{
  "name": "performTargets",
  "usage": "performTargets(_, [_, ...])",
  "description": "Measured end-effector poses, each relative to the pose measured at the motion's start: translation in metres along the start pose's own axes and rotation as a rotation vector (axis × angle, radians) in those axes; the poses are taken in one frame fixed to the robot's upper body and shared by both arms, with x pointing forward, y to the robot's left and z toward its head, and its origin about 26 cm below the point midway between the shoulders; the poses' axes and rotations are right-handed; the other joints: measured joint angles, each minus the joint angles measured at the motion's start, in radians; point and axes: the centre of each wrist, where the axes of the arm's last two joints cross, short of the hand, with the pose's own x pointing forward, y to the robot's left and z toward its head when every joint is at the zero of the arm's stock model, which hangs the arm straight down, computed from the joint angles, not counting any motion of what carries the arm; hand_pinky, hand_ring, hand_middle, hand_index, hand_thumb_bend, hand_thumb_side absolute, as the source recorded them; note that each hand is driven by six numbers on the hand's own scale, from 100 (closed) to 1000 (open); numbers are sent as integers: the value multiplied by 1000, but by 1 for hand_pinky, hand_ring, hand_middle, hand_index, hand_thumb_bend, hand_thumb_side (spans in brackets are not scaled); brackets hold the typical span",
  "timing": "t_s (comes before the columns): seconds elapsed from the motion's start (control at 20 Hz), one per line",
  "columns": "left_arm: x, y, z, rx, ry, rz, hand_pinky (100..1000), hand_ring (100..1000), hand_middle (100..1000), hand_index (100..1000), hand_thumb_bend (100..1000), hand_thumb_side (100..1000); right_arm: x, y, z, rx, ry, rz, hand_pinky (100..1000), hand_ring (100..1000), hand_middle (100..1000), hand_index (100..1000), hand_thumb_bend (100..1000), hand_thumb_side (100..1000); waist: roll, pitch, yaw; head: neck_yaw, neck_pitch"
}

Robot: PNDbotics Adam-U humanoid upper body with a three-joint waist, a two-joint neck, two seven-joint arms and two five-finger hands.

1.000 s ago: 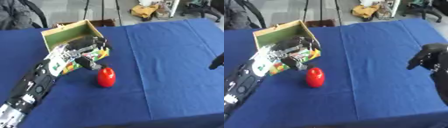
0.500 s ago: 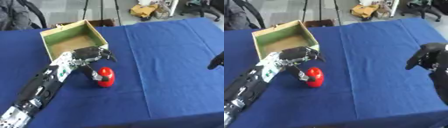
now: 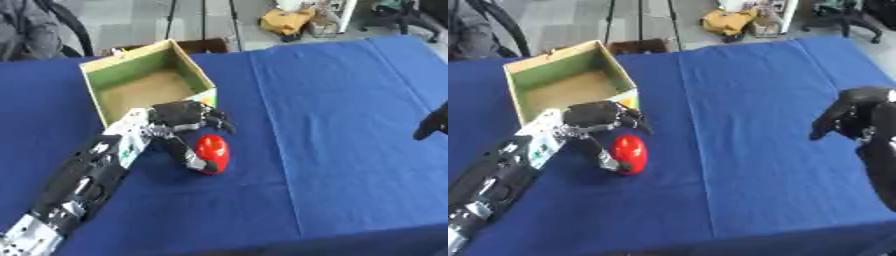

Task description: Pick up objects on the table and place them in the box.

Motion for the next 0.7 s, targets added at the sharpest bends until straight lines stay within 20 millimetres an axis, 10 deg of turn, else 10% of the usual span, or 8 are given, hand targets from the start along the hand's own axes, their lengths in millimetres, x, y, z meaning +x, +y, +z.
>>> performTargets(0.55, [0, -8, -1, -29, 15, 1, 100, 310, 568, 774, 100, 210, 0, 0, 0, 0, 1, 1, 516, 576, 563, 731, 100, 559, 0, 0, 2, -1, 0])
performTargets(0.7, [-1, -11, 1, -16, 33, 29, 100, 279, 546, 763, 100, 252, 0, 0, 0, 0, 0, 1, 516, 576, 563, 732, 100, 556, 0, 0, 3, -1, 0])
